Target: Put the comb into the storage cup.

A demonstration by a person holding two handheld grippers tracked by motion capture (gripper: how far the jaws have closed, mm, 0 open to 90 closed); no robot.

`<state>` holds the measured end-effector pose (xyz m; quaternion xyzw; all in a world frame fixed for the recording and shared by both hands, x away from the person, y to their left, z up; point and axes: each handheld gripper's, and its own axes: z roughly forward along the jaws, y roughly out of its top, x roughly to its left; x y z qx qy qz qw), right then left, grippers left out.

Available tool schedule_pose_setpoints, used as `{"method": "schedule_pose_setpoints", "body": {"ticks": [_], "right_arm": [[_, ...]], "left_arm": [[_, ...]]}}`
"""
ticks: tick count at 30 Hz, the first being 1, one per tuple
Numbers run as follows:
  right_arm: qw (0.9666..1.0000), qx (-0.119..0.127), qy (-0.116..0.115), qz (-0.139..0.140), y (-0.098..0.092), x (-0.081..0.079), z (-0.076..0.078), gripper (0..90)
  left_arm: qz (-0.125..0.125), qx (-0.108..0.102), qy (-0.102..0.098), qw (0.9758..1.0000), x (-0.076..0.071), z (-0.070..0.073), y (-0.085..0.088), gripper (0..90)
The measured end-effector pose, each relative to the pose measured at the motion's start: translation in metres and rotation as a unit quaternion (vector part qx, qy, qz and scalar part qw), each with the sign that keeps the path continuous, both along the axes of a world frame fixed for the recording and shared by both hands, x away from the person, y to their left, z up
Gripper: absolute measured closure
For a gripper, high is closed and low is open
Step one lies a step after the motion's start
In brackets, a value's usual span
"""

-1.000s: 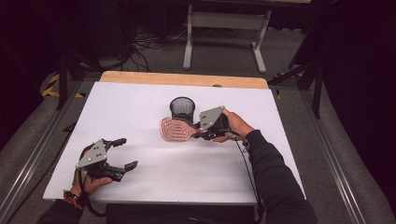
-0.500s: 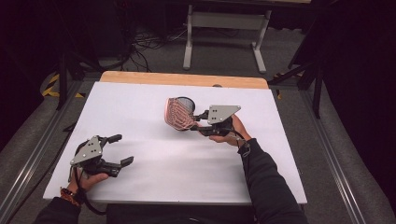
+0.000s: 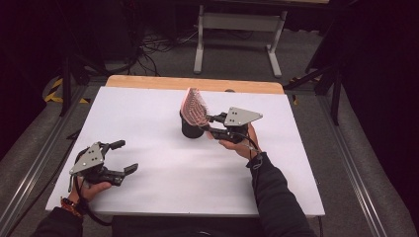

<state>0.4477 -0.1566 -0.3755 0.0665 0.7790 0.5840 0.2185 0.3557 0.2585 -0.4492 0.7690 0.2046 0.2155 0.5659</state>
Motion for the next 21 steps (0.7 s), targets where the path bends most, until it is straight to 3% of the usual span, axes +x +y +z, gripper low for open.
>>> {"method": "schedule_pose_setpoints", "body": {"ticks": [18, 21], "right_arm": [[0.9979, 0.045, 0.002, -0.047, -0.0005, -0.0083, -0.0006, 69.7], [0.9963, 0.065, 0.000, -0.056, -0.0008, -0.0092, 0.0008, 69.7]], "left_arm": [[0.006, -0.004, -0.002, 1.0000, -0.0051, 0.0000, -0.0036, 10.4], [0.005, -0.004, -0.001, 1.0000, -0.0051, 0.0001, -0.0036, 10.4]]}}
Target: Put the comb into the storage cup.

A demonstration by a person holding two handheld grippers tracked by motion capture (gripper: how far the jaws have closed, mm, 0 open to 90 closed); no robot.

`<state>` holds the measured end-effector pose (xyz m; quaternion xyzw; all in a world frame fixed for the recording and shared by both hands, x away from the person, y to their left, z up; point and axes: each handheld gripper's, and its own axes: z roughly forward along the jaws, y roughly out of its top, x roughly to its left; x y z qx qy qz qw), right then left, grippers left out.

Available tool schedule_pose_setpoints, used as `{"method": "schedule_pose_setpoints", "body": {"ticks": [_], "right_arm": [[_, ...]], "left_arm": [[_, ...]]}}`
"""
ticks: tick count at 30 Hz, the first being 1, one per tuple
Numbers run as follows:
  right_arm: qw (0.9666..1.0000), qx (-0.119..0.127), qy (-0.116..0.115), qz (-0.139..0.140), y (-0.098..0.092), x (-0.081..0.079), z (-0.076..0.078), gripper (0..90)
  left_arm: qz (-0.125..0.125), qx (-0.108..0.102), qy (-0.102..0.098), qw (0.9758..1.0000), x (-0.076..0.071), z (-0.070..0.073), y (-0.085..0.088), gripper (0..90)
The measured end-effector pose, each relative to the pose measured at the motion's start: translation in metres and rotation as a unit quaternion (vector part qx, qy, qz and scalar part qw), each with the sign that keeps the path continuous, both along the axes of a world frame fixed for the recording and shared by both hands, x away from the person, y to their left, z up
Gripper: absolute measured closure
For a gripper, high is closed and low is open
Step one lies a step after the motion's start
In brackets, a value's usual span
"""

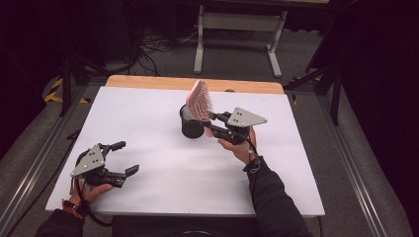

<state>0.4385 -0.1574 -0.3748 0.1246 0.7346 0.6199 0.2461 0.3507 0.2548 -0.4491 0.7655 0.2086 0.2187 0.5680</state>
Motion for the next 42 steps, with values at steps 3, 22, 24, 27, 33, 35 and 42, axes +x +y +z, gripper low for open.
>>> {"method": "schedule_pose_setpoints", "body": {"ticks": [3, 22, 24, 27, 33, 35, 42], "right_arm": [[0.9998, 0.015, -0.011, -0.008, 0.001, -0.002, 0.004, 69.7], [0.9969, 0.050, -0.010, -0.059, 0.008, 0.020, 0.022, 69.7], [0.9965, 0.054, -0.009, -0.063, 0.009, 0.023, 0.024, 69.7], [0.9961, 0.055, -0.013, -0.067, 0.010, 0.025, 0.028, 69.7], [0.9955, 0.059, -0.011, -0.073, 0.015, 0.028, 0.030, 69.7], [0.9956, 0.059, -0.011, -0.072, 0.015, 0.029, 0.031, 69.7], [0.9950, 0.067, -0.017, -0.072, 0.024, 0.032, 0.034, 69.7]], "left_arm": [[-0.003, -0.002, 0.001, 1.0000, 0.001, 0.000, 0.001, 10.4], [-0.012, -0.007, -0.002, 0.9999, 0.002, 0.000, -0.001, 10.0], [-0.011, -0.007, -0.002, 0.9999, 0.002, 0.000, -0.001, 10.0], [-0.011, -0.006, -0.001, 0.9999, 0.003, 0.000, -0.001, 10.0], [-0.010, -0.006, -0.002, 0.9999, 0.002, 0.000, 0.000, 10.0], [-0.009, -0.003, -0.005, 0.9999, 0.002, 0.001, 0.000, 10.0], [-0.008, -0.006, -0.004, 0.9999, 0.001, 0.001, 0.000, 9.9]]}}
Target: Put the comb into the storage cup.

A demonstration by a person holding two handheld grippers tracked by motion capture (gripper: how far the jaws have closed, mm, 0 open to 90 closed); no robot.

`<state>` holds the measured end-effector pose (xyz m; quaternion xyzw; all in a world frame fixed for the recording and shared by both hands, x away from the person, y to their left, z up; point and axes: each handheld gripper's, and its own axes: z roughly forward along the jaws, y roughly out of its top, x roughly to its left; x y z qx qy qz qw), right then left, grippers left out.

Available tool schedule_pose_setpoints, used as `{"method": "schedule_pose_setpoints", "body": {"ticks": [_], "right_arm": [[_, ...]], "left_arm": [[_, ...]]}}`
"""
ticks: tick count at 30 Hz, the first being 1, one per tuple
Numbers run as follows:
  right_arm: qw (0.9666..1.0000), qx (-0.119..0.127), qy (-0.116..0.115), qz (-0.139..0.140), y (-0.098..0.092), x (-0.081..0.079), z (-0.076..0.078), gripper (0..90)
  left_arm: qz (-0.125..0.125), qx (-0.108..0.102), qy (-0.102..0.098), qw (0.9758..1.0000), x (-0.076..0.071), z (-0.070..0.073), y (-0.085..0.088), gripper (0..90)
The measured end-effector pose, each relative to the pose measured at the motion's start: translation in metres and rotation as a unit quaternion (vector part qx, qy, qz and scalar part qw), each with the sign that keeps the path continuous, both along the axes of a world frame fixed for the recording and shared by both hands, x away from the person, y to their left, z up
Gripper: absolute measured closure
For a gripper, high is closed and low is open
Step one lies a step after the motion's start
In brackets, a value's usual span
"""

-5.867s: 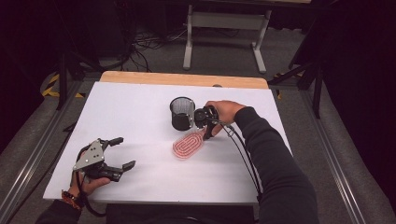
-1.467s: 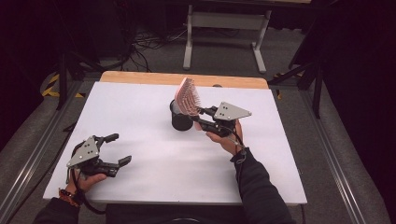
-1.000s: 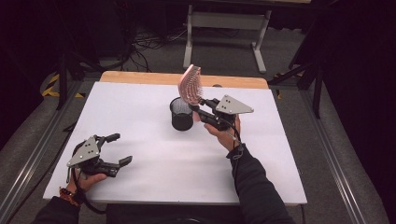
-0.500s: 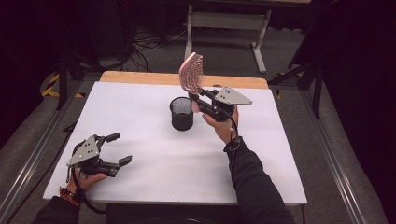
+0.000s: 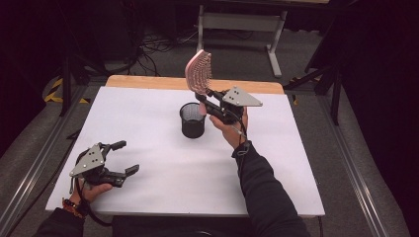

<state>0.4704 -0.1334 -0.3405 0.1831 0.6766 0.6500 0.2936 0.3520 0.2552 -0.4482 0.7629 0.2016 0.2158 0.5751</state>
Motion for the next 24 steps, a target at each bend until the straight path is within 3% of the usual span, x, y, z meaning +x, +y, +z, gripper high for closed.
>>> {"method": "schedule_pose_setpoints", "body": {"ticks": [24], "right_arm": [[0.9994, 0.011, 0.025, -0.021, 0.016, 0.024, -0.022, 69.7]], "left_arm": [[-0.001, 0.004, -0.001, 1.0000, 0.000, 0.000, 0.000, 9.8]]}}
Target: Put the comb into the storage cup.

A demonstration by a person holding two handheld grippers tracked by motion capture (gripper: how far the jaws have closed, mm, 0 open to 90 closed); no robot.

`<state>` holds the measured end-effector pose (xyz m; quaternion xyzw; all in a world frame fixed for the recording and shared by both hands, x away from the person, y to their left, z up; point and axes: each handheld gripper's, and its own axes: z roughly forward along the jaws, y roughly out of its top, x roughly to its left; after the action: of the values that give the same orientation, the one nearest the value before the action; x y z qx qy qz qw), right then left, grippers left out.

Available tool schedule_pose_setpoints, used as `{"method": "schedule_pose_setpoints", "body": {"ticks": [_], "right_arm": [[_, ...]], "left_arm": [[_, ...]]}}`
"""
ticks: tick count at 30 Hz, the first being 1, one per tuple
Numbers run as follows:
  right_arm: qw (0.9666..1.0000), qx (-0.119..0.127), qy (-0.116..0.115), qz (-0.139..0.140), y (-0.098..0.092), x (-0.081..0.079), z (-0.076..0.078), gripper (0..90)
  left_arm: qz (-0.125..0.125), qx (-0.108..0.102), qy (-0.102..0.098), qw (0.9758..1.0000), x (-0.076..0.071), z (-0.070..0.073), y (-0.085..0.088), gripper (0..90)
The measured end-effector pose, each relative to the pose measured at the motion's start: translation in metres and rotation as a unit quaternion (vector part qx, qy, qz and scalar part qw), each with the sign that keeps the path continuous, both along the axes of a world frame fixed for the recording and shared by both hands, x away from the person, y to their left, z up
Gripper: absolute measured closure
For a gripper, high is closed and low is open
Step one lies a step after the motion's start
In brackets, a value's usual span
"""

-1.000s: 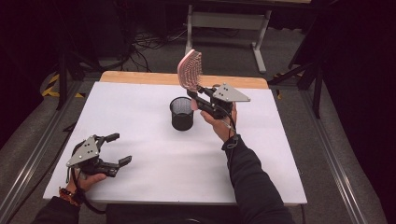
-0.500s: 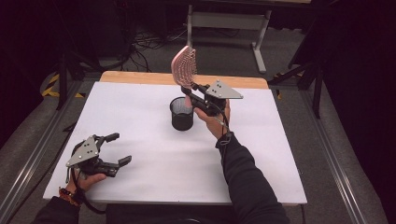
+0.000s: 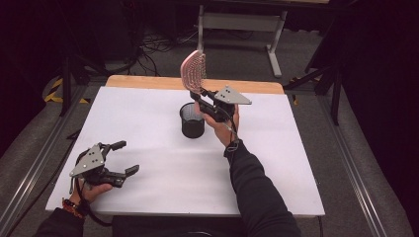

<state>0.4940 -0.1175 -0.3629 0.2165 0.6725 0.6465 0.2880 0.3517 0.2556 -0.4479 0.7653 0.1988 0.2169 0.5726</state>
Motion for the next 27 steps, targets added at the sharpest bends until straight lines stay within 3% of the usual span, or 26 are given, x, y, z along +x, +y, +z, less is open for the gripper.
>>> {"method": "schedule_pose_setpoints", "body": {"ticks": [9, 27], "right_arm": [[0.9998, -0.002, 0.020, -0.009, 0.005, 0.007, -0.015, 69.7], [0.9979, -0.002, 0.061, -0.025, 0.002, 0.015, -0.046, 69.6]], "left_arm": [[0.000, 0.005, -0.007, 1.0000, -0.001, 0.000, -0.001, 9.7], [-0.002, 0.006, -0.002, 1.0000, -0.001, -0.001, -0.003, 9.8]]}}
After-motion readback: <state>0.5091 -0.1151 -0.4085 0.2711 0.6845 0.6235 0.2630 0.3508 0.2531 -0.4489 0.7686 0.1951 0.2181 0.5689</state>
